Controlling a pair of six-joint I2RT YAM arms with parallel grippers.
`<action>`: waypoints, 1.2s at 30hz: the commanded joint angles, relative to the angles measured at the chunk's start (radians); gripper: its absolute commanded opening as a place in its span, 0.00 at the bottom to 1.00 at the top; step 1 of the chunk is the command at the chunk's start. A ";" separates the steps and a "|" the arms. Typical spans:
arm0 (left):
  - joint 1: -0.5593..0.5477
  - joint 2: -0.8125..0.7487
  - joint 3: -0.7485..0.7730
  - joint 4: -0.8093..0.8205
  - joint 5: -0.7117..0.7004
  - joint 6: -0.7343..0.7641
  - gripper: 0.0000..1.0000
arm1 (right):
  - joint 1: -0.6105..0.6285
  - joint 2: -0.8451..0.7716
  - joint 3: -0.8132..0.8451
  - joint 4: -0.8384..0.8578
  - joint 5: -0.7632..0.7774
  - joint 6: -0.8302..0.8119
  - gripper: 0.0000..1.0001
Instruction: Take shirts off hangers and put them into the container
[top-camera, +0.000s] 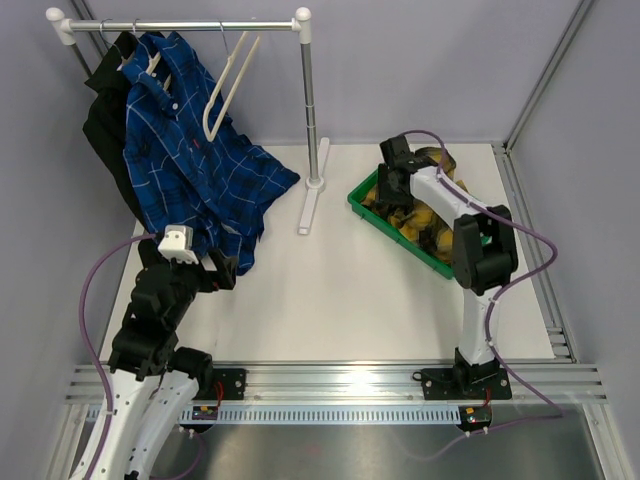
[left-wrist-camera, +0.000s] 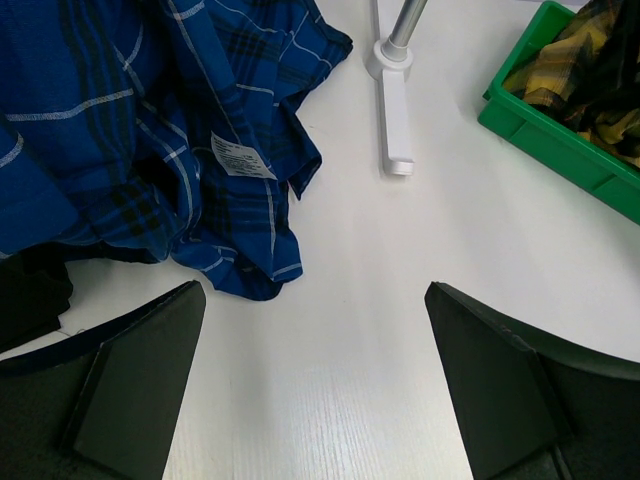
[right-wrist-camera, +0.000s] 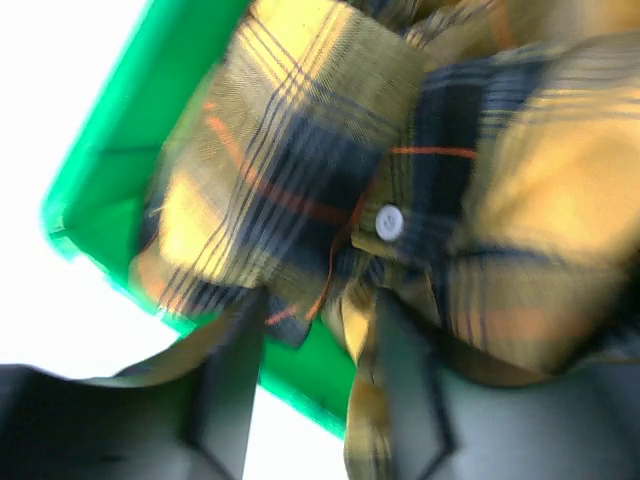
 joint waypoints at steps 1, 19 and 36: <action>-0.004 0.009 -0.001 0.032 0.013 -0.008 0.99 | 0.007 -0.188 0.072 -0.011 -0.009 -0.052 0.60; -0.004 0.027 0.001 0.035 0.003 -0.001 0.99 | -0.308 -0.065 0.312 0.017 -0.177 -0.070 0.84; -0.004 0.064 -0.004 0.050 0.010 0.017 0.99 | -0.480 0.251 0.486 0.023 -0.394 -0.018 0.86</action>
